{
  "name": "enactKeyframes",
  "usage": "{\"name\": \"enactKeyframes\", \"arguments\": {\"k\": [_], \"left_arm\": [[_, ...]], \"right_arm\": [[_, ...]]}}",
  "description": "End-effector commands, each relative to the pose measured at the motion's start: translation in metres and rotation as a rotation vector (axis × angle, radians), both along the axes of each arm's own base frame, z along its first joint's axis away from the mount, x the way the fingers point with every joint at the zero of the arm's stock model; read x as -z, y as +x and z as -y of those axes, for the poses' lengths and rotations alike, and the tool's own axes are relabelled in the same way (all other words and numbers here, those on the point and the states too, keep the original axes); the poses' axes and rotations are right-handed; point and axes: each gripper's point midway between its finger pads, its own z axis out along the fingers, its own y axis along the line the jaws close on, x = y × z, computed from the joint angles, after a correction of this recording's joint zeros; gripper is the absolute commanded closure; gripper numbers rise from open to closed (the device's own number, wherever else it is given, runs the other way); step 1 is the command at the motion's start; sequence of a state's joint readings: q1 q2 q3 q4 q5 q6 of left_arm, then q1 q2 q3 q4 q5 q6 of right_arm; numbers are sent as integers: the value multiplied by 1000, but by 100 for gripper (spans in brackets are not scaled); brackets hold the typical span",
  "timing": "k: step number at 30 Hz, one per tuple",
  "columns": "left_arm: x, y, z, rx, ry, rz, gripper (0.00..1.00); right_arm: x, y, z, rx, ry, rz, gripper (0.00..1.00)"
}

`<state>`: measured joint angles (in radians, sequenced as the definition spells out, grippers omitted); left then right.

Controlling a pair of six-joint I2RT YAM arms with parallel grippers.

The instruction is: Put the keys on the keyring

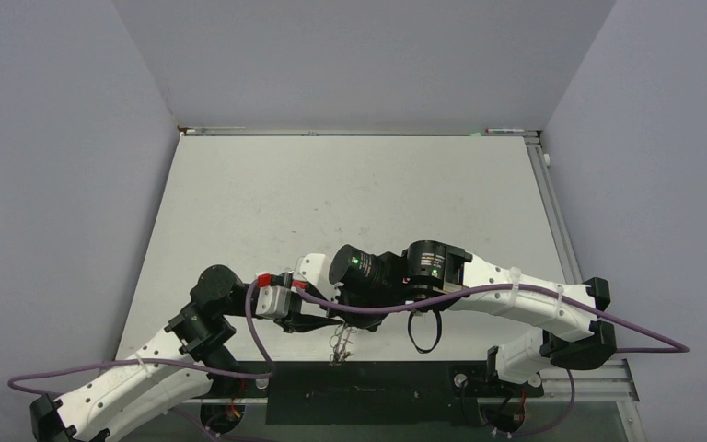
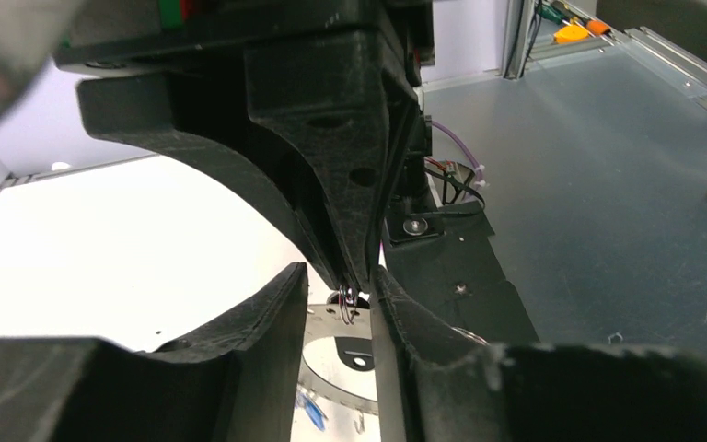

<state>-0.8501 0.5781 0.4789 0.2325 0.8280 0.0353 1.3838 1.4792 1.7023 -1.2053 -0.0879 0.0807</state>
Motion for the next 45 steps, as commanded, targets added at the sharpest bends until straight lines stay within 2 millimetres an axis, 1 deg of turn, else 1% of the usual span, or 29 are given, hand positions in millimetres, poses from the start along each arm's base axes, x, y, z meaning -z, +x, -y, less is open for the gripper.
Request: {"name": "enactKeyframes", "arguments": {"k": [1, 3, 4, 8, 12, 15, 18, 21, 25, 34, 42, 45], "left_arm": [[-17, 6, -2, -47, -65, 35, 78], [-16, 6, -2, -46, -64, 34, 78], [-17, 6, -3, -49, -65, 36, 77], [-17, 6, -6, -69, -64, 49, 66], [-19, 7, -7, -77, -70, 54, 64], [-20, 9, -8, -84, -72, 56, 53], [-19, 10, -9, -95, -78, 72, 51], [-18, 10, -9, -92, -79, 82, 54], [-15, 10, -7, -78, -60, 76, 64], [-10, 5, -3, -35, -39, 61, 70], [-11, 3, -1, -19, -44, 51, 75], [-10, 2, -1, -10, -41, 48, 79]], "right_arm": [[-31, 5, -9, 25, 123, 49, 95], [-32, 5, -7, 30, 122, 52, 95], [-32, 6, -6, 34, 121, 54, 95], [-36, 6, -2, 45, 132, 55, 95], [-37, 5, 1, 49, 133, 54, 95], [-38, 6, 3, 56, 138, 56, 95], [-40, 6, 3, 59, 149, 56, 95], [-41, 5, 3, 57, 154, 52, 95], [-40, 5, 1, 52, 152, 52, 95], [-41, 5, -2, 48, 162, 54, 95], [-40, 4, -5, 38, 166, 50, 95], [-39, 4, -7, 34, 166, 47, 95]]}}
